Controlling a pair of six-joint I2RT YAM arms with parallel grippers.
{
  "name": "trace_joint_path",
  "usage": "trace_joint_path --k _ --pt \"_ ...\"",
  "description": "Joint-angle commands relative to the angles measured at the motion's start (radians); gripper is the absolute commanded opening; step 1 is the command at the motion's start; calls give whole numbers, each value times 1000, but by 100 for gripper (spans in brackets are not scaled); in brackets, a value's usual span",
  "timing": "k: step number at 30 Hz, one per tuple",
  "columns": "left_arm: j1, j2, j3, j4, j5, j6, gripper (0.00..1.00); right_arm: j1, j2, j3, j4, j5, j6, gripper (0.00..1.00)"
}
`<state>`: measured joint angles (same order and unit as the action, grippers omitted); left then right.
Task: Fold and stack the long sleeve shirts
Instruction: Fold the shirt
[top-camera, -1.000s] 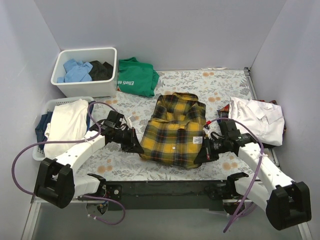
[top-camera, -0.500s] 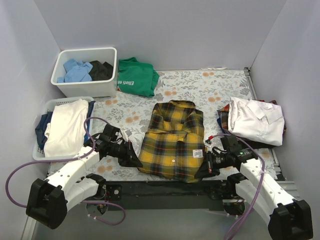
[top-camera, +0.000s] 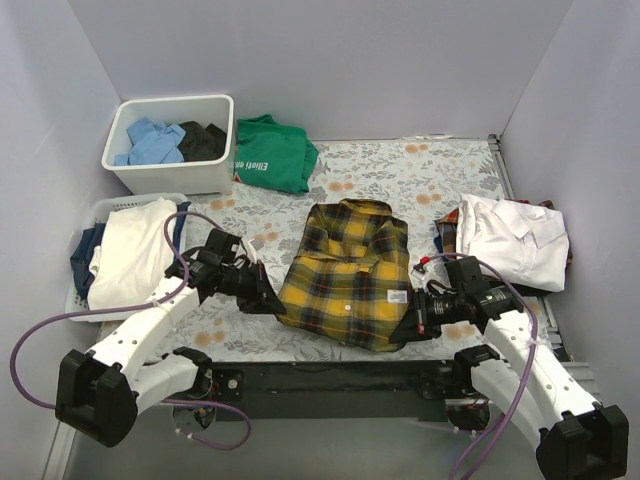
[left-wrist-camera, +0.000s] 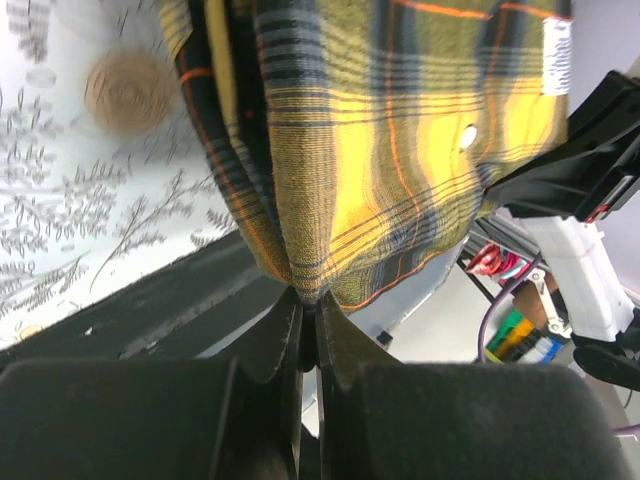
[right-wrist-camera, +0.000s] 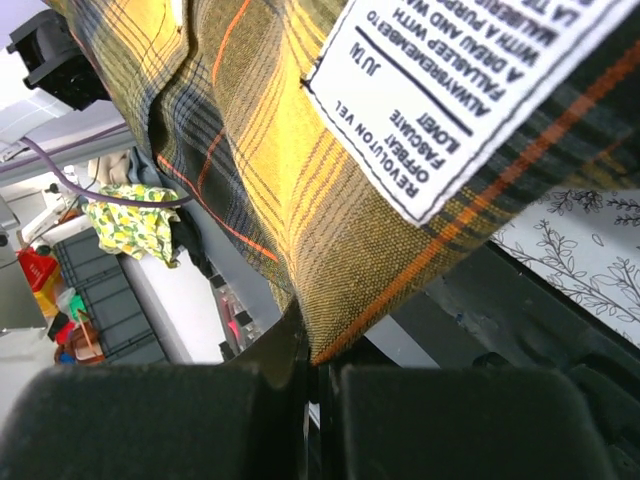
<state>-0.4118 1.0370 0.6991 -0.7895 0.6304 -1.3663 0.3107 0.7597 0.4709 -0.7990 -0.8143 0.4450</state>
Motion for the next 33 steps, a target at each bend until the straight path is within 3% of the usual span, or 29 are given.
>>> trace_joint_path --k 1,4,8,12,15,18,22,26,31,33 --pt "15 15 59 -8 -87 13 0 -1 9 75 -78 33 -14 1" --pt "16 43 33 21 -155 6 0 -1 33 16 -40 37 -17 1" --pt "25 164 83 79 -218 21 0 -1 124 -21 168 -55 20 1" --pt "50 277 154 56 -253 45 0 5 249 21 150 -113 -29 5" --pt "65 264 163 21 -297 67 0 8 241 41 48 -112 -75 49" --pt "88 233 157 -14 -319 88 2 18 152 72 -44 -65 -81 65" --pt "132 212 152 -53 -389 116 11 18 82 149 -55 30 -34 70" --pt "195 289 183 -13 -380 130 13 18 154 227 -25 133 -57 71" --pt "240 458 285 114 -370 128 0 16 338 395 41 273 -115 70" --pt "245 533 347 142 -385 134 0 18 432 470 58 329 -150 68"
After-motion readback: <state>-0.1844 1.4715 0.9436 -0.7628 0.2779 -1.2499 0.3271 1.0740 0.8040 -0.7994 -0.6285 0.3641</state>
